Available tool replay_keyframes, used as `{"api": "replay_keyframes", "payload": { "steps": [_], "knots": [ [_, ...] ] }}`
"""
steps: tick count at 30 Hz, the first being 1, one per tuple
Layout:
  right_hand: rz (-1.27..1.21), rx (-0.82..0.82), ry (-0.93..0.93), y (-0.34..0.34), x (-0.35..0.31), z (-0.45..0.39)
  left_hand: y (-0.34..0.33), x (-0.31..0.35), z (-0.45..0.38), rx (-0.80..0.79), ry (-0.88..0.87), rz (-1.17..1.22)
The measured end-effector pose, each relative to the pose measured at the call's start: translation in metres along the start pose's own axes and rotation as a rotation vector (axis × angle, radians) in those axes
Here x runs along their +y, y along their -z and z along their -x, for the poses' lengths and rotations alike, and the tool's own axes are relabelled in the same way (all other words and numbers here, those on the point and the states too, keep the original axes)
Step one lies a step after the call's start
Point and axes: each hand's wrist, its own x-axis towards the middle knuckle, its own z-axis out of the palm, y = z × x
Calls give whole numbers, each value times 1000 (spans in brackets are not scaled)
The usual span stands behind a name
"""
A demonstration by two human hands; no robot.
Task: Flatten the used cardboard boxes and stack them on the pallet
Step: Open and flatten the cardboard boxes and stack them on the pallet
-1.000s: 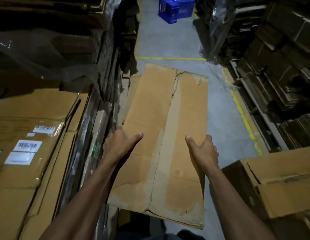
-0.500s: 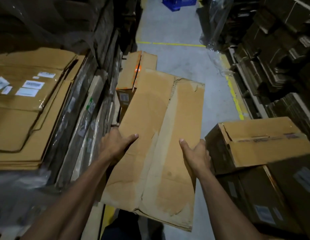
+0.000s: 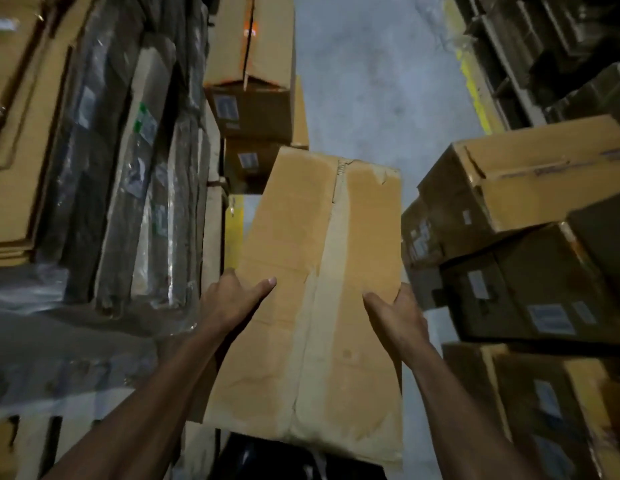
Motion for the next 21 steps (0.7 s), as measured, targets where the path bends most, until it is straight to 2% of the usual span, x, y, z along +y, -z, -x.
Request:
{"api": "replay_keyframes", "payload": {
  "steps": [9,12,15,21],
  "knots": [
    [-25,37,-122,-141,130,-36,-131,-121,-53,-84,-3,-65],
    [-64,109,-143,-176,164,-49,-172,-141,-69,-76,-44,-68],
    [-42,199,-102,-199,185,-61,-200,-150,-88,-42,-100,-79],
    [-17,267,-8,-202,204,-78,-227,-156,-94,20,-182,-94]
  ]
}}
